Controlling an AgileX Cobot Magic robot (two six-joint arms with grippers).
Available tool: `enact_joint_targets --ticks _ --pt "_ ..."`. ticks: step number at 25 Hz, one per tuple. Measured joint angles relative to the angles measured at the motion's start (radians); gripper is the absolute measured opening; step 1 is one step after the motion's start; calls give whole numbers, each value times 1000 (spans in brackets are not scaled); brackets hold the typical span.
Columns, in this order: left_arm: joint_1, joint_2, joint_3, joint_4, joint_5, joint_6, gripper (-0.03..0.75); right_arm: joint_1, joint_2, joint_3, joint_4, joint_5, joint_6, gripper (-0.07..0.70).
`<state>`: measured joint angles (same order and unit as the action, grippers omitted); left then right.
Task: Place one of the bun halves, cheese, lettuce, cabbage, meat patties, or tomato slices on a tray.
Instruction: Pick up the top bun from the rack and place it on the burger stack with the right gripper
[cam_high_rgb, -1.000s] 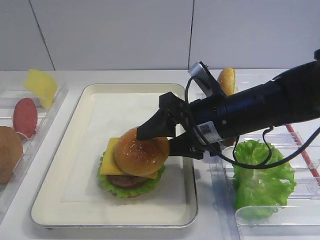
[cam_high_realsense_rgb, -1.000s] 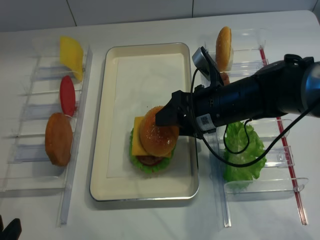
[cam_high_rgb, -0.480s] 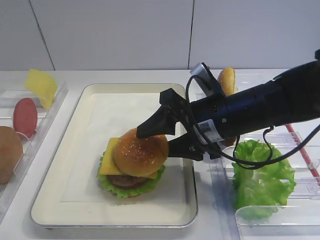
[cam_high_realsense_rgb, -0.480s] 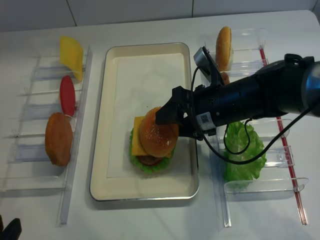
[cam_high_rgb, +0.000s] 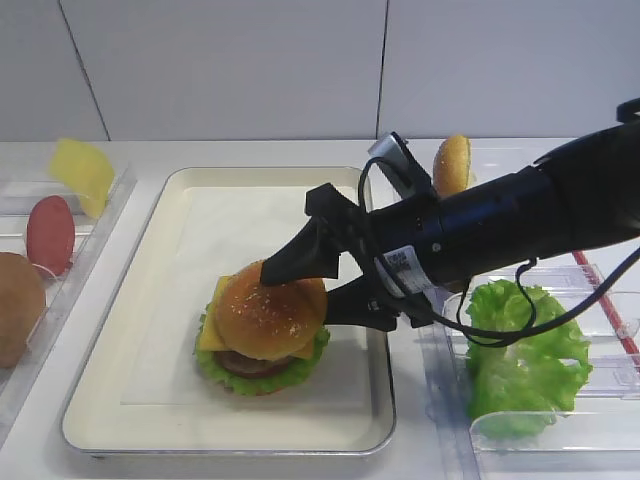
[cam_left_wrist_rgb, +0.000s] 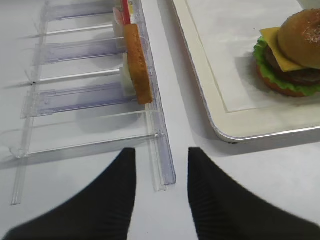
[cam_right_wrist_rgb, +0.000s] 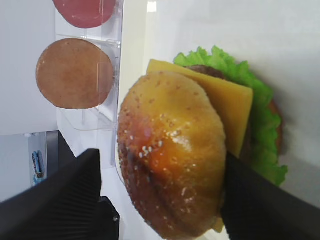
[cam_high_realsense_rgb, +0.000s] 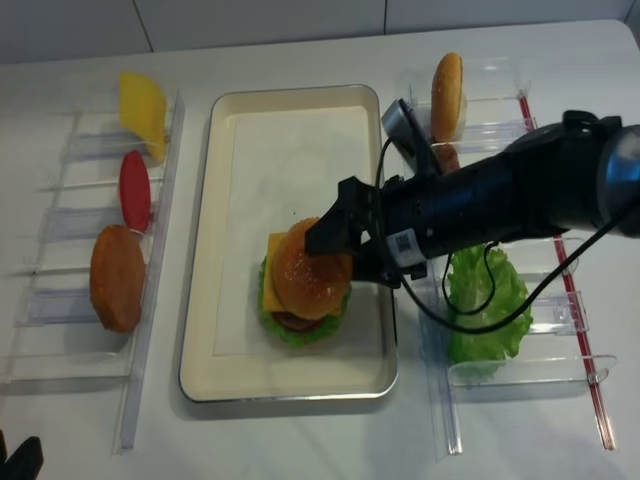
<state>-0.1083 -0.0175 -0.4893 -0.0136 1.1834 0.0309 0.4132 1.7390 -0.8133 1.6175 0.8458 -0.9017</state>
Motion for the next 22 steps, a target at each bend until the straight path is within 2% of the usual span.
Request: enact_joint_targets --ticks 11,22 --pt "0 0 0 0 0 0 251 4 0 -48 -8 -33 28 515" --pt "0 0 0 0 0 0 251 12 2 -50 -49 -43 57 514"
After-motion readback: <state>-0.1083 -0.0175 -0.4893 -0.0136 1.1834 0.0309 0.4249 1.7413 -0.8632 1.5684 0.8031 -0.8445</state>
